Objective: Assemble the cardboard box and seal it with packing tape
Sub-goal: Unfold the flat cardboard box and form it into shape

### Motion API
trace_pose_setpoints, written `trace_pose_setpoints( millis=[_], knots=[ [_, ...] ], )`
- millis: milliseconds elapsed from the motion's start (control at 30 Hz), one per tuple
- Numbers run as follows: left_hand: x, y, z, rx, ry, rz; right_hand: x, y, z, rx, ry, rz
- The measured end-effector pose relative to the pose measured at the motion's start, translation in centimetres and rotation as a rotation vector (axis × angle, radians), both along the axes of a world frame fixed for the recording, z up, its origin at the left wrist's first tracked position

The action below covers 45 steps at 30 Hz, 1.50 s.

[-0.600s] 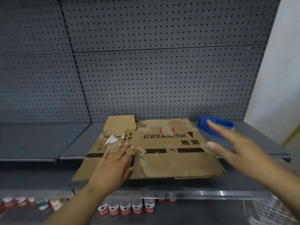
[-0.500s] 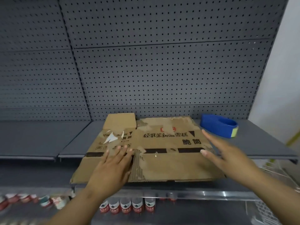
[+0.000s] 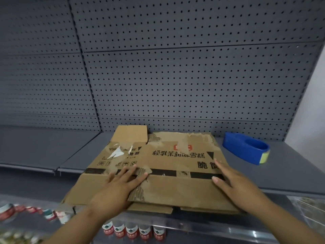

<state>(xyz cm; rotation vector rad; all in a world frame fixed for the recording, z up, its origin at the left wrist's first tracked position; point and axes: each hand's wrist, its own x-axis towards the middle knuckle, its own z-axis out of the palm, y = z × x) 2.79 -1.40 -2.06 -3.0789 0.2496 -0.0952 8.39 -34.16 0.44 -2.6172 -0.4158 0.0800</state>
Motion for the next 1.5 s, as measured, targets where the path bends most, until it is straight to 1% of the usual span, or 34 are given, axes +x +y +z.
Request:
trace_pose_setpoints(
  millis=[100,200,267,333,433,500,667,767,833,900,1067,1133,1200,1267,1333,1433,1500],
  knots=[
    [0.4,-0.4,1.4,-0.175,0.017,0.043,0.9,-0.6,1.6,0.022,-0.042,0.000],
    [0.7,-0.5,3.6,-0.420,-0.147,0.016,1.5,-1.4,4.8,0.182,-0.078,-0.067],
    [0.9,-0.6,5.8,-0.544,-0.237,0.034,1.8,-1.9,7.0,0.280,-0.096,-0.113],
    [1.3,-0.3,7.8,-0.663,-0.271,0.090,2.1,-2.5,8.6,0.391,-0.108,-0.147],
    [2.0,-0.2,10.5,-0.792,-0.380,0.152,2.6,-2.9,10.1,0.650,-0.018,-0.178],
    [2.3,-0.4,11.8,-0.999,-0.440,0.190,2.7,-2.5,10.7,0.798,0.067,-0.184],
    [4.0,-0.1,12.8,-1.453,-0.501,0.253,2.7,-0.3,11.5,1.006,0.154,-0.126],
    [4.6,-0.4,12.8,-1.588,-0.497,0.233,2.8,1.1,11.5,1.084,0.131,-0.106],
    [4.8,-0.6,12.6,-1.631,-0.500,0.221,2.9,1.5,11.3,1.115,0.116,-0.105],
    [5.0,-0.3,12.1,-1.612,-0.529,0.224,3.0,1.7,10.8,1.159,0.129,-0.092],
    [5.8,0.0,10.2,-1.475,-0.579,0.164,2.7,1.8,9.2,1.318,0.115,-0.092],
    [6.0,0.4,9.2,-1.358,-0.648,0.174,2.6,2.1,8.7,1.350,0.106,-0.088],
    [6.6,1.5,8.0,-1.294,-0.679,0.232,2.5,2.4,8.3,1.376,0.101,-0.076],
    [7.1,2.6,7.1,-1.246,-0.636,0.293,2.3,2.8,8.1,1.405,0.117,-0.050],
    [7.0,3.1,6.7,-1.163,-0.603,0.257,2.0,3.3,7.9,1.312,0.089,-0.043],
    [6.1,3.2,7.2,-1.201,-0.547,0.175,1.5,4.0,7.4,1.058,-0.024,-0.046],
    [5.5,3.3,7.5,-1.248,-0.509,0.109,1.5,4.4,6.9,0.875,-0.143,-0.101]
  ],
)
